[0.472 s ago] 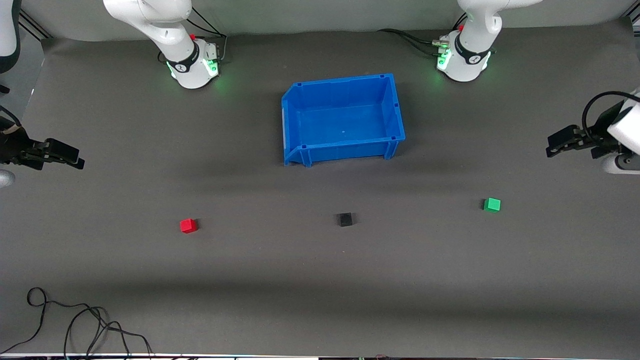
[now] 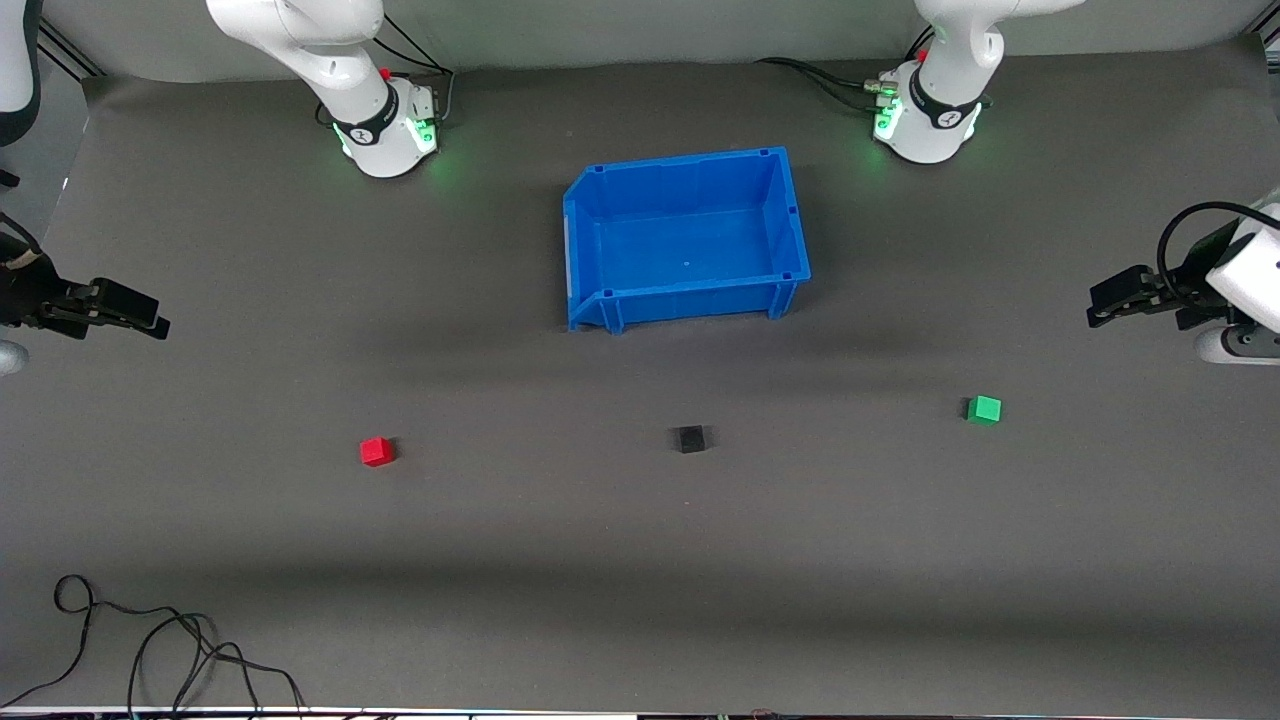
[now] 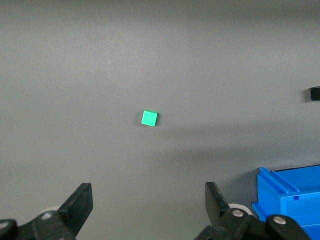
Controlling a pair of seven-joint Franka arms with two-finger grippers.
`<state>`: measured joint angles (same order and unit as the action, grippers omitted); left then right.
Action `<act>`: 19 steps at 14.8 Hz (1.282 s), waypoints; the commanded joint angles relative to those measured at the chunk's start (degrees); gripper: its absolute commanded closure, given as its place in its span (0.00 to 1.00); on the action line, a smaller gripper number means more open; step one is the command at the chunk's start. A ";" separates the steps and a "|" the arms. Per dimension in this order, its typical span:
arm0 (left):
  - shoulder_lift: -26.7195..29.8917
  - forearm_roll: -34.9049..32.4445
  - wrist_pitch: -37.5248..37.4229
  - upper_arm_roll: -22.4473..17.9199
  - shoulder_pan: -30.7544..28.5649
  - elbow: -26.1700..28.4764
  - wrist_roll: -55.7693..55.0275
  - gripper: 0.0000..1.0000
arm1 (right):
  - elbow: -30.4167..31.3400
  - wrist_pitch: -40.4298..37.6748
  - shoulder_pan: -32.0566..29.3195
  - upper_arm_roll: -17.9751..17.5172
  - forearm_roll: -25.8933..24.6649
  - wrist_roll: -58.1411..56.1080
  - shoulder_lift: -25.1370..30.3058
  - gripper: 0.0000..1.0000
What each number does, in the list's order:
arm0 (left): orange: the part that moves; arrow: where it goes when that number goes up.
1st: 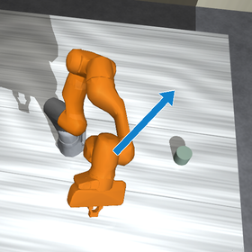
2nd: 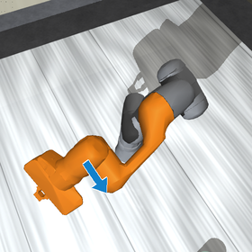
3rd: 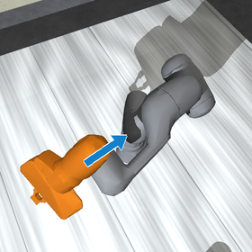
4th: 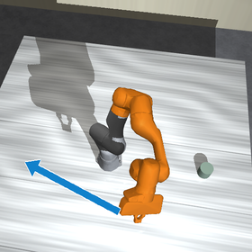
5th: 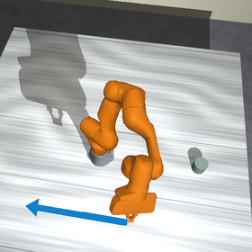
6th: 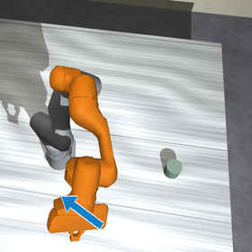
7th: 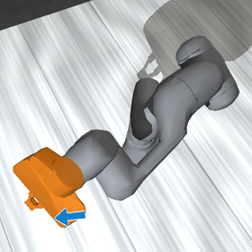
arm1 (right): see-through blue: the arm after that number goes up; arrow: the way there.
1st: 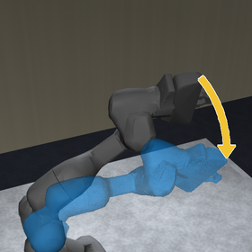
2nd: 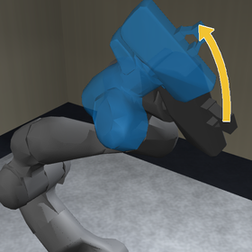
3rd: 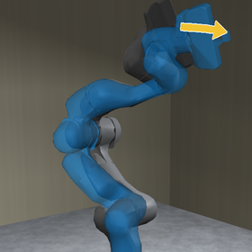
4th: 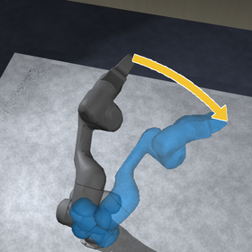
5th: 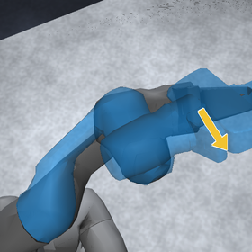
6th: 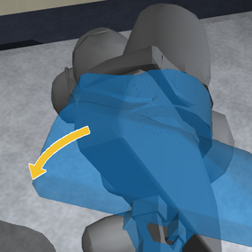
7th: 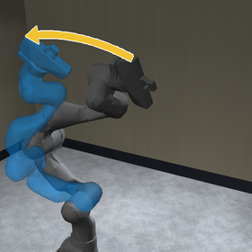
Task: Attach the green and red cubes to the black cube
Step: 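Reach the right gripper to the red cube while the left gripper reaches the green cube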
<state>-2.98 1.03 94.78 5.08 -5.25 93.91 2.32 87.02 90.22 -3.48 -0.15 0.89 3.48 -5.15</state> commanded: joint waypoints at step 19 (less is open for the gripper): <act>-21.00 -0.85 44.60 -0.69 -1.43 26.33 -0.04 0.08 | 9.28 17.49 -0.13 2.00 22.57 64.30 -15.06 0.00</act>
<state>-21.78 0.88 135.16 4.34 -7.17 118.98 1.65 91.47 101.34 -4.11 1.86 21.19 68.52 -19.09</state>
